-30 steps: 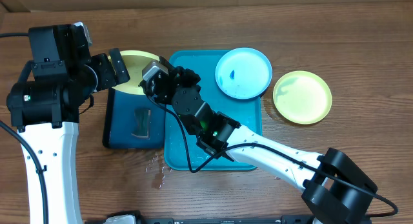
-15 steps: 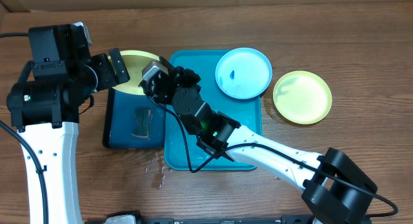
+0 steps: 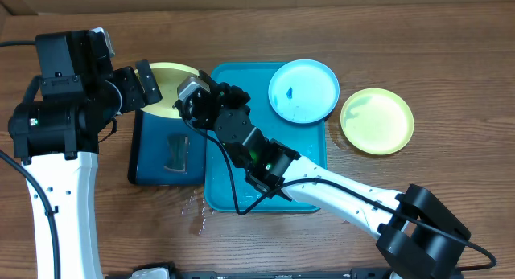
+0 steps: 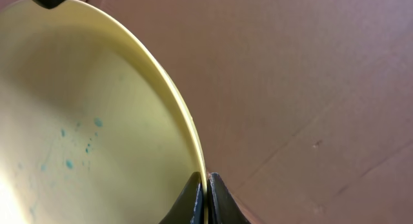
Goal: Clean dirty plates on tray and stack at the side
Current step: 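Hold the tilted yellow plate above the water tray with the right gripper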
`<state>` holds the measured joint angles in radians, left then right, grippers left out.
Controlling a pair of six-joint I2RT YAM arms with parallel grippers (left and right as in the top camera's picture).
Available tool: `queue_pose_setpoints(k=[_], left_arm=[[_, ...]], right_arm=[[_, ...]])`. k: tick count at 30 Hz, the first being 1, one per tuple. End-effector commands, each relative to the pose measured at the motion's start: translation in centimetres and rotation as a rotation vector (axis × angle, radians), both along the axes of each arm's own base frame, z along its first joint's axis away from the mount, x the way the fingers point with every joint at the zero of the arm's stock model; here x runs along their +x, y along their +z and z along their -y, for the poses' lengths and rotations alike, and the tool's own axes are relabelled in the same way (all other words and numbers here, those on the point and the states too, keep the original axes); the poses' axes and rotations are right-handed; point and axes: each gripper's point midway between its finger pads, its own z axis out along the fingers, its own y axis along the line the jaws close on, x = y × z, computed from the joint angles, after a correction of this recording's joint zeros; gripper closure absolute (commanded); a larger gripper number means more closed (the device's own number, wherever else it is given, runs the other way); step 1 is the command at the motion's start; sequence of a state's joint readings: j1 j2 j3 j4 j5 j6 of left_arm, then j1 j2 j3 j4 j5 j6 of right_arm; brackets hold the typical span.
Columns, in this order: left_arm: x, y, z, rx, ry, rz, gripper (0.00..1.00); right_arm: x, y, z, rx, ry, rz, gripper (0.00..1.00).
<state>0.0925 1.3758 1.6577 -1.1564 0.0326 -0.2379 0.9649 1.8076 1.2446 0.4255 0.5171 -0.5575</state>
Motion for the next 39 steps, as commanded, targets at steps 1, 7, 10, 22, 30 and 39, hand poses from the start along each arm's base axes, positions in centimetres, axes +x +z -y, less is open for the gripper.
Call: queue_pose_setpoints(k=[1, 7, 10, 22, 30, 39], left_arm=[[0.2, 0.1, -0.2, 0.0, 0.015, 0.003, 0.0], [0.2, 0.1, -0.2, 0.0, 0.015, 0.003, 0.0], [0.2, 0.1, -0.2, 0.0, 0.015, 0.003, 0.0], [0.2, 0.1, -0.2, 0.0, 0.015, 0.003, 0.0], [0.2, 0.1, -0.2, 0.0, 0.015, 0.003, 0.0], [0.2, 0.1, -0.2, 0.0, 0.015, 0.003, 0.0]], right_arm=[[-0.1, 2.4, 0.2, 0.051, -0.02, 0.029, 0.96], [-0.1, 2.4, 0.2, 0.051, -0.02, 0.029, 0.96], [-0.1, 2.4, 0.2, 0.051, -0.02, 0.029, 0.96], [-0.1, 2.3, 0.2, 0.047, -0.02, 0.026, 0.96], [0.2, 1.1, 0.6, 0.013, -0.028, -0.006, 0.96], [1.5, -3.1, 4.0, 0.268, -0.233, -0.276, 0.96]])
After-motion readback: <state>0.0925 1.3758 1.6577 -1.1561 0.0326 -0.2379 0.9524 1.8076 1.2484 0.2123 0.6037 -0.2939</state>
